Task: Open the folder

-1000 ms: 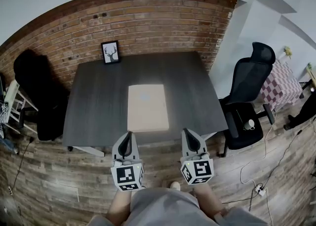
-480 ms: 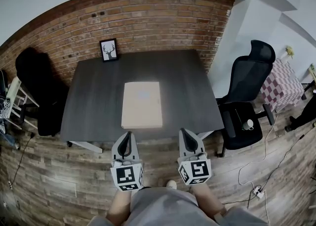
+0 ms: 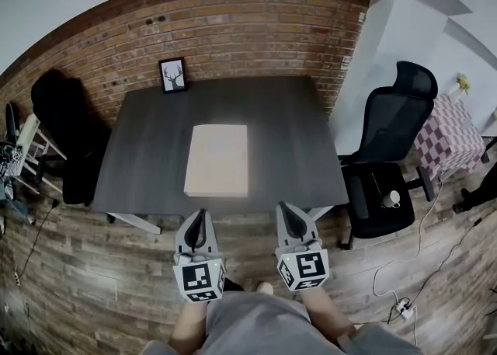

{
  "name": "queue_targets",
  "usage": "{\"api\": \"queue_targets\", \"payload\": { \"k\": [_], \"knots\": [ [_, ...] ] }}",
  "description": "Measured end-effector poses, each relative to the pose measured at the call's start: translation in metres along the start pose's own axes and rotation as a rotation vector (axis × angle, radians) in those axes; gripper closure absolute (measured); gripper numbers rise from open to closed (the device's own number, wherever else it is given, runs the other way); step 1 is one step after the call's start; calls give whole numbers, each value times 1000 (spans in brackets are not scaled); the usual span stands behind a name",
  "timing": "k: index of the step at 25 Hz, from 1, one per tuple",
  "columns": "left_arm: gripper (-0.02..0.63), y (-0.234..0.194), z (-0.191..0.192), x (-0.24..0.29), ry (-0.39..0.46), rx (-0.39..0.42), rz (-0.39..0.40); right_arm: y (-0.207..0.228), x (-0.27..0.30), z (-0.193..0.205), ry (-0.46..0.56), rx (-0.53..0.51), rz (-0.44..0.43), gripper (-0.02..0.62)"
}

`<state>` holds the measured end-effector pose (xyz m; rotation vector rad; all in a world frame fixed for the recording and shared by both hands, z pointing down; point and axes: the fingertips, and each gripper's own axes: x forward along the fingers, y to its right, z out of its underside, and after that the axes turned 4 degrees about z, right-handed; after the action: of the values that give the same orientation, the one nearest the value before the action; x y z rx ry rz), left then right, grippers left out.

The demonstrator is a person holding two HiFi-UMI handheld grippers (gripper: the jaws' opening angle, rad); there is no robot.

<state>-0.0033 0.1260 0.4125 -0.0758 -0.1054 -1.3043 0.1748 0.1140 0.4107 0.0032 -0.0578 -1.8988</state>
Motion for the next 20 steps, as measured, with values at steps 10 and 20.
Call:
{"api": "queue_targets", "payload": {
  "k": [10, 20],
  "knots": [
    [603, -15, -4, 30, 7, 5, 1, 7, 33, 3, -9, 0, 5, 595],
    [603, -79, -8, 106, 5, 24, 70, 2, 127, 1, -17, -17, 87, 597]
  ]
}}
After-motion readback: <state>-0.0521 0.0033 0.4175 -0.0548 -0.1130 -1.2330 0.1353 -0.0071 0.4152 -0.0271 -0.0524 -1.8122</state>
